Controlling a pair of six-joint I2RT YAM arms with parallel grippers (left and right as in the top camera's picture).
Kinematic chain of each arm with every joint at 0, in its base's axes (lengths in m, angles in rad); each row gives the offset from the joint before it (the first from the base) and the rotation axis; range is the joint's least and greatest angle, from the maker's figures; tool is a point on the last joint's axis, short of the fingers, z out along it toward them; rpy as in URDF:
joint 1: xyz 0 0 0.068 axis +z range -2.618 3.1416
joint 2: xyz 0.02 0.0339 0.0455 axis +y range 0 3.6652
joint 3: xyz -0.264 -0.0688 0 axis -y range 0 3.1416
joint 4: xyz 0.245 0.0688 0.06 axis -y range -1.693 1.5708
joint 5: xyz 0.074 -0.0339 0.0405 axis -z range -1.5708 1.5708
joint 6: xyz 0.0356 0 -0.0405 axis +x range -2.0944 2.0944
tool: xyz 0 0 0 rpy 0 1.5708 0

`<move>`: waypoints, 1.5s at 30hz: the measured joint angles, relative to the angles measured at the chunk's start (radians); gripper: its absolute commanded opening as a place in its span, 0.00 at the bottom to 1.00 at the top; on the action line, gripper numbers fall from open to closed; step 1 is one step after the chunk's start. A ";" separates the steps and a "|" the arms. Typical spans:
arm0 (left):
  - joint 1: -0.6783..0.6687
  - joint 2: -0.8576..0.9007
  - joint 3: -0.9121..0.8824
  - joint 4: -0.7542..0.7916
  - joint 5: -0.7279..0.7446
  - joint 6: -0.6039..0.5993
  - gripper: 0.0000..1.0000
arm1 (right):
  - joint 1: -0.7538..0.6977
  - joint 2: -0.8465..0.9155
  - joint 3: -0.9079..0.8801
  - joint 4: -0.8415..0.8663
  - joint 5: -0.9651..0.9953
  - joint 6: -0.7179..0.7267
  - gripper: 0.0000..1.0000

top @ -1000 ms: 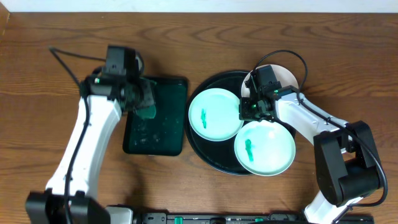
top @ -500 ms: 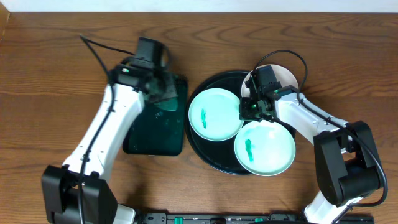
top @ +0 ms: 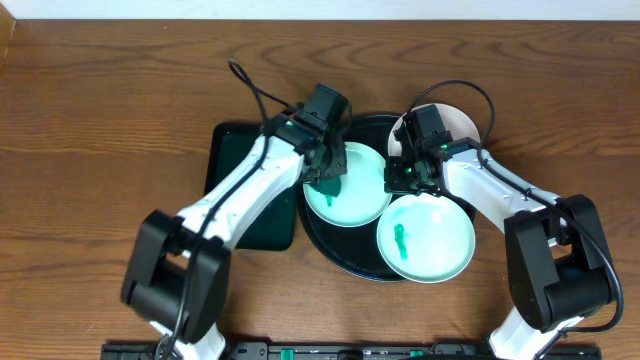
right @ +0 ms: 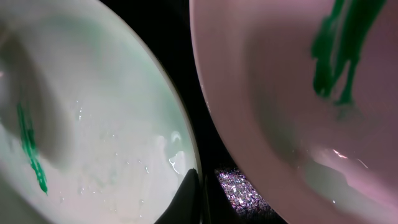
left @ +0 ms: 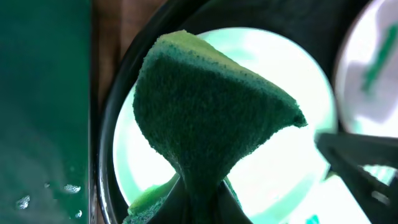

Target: Clean dirty plates on tray and stack at the side

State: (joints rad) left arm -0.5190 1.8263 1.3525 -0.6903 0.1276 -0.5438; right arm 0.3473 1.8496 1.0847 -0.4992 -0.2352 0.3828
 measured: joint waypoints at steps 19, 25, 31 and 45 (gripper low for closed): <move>-0.010 0.129 0.000 0.007 -0.015 -0.056 0.07 | 0.000 0.000 0.000 0.000 0.000 0.000 0.01; -0.013 0.141 0.000 0.012 -0.019 -0.059 0.07 | 0.000 0.000 0.000 0.000 0.000 0.000 0.01; -0.014 0.165 0.006 0.018 -0.019 -0.059 0.07 | 0.000 0.000 0.000 0.000 0.000 0.000 0.01; -0.033 0.182 0.018 0.013 -0.012 -0.059 0.08 | 0.000 0.000 0.000 0.000 0.000 0.000 0.01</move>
State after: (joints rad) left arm -0.5518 2.0079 1.3705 -0.6769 0.1154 -0.6025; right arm 0.3473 1.8496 1.0847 -0.4988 -0.2356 0.3824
